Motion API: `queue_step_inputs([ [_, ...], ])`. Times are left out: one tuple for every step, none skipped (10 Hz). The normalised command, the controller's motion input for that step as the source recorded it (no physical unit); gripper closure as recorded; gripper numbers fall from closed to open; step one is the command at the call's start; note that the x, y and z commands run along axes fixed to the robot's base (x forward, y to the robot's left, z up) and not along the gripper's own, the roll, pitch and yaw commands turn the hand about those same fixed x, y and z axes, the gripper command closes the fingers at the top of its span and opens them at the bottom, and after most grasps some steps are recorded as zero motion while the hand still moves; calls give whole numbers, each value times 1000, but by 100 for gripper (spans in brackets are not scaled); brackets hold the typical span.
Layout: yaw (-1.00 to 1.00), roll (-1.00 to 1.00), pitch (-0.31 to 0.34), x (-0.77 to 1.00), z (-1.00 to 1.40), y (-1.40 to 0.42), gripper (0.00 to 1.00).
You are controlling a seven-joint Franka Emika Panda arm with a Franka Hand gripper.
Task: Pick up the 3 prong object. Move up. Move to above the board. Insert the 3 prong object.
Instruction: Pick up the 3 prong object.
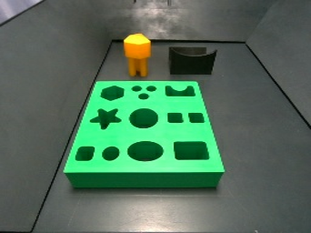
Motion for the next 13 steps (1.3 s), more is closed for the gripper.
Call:
queue_step_inputs([
  [-1000, -4, 0, 0, -249, 0, 0],
  [-1000, -7, 0, 0, -249, 0, 0],
  [-1000, -6, 0, 0, -251, 0, 0],
  [-1000, -4, 0, 0, -251, 0, 0],
  [-1000, -6, 0, 0, -254, 0, 0],
  [-1000, -4, 0, 0, -249, 0, 0],
  [-1000, -19, 0, 0, -249, 0, 0],
  [-1000, -43, 0, 0, -237, 0, 0],
  [-829, -33, -27, 0, -200, -331, 0],
  [-429, 0, 0, 123, -246, -703, 0],
  [-263, 0, 0, 246, -246, -829, 0],
  [-257, -4, -13, 214, -231, -831, 0],
  [-169, -4, 0, 0, -289, -423, 0],
])
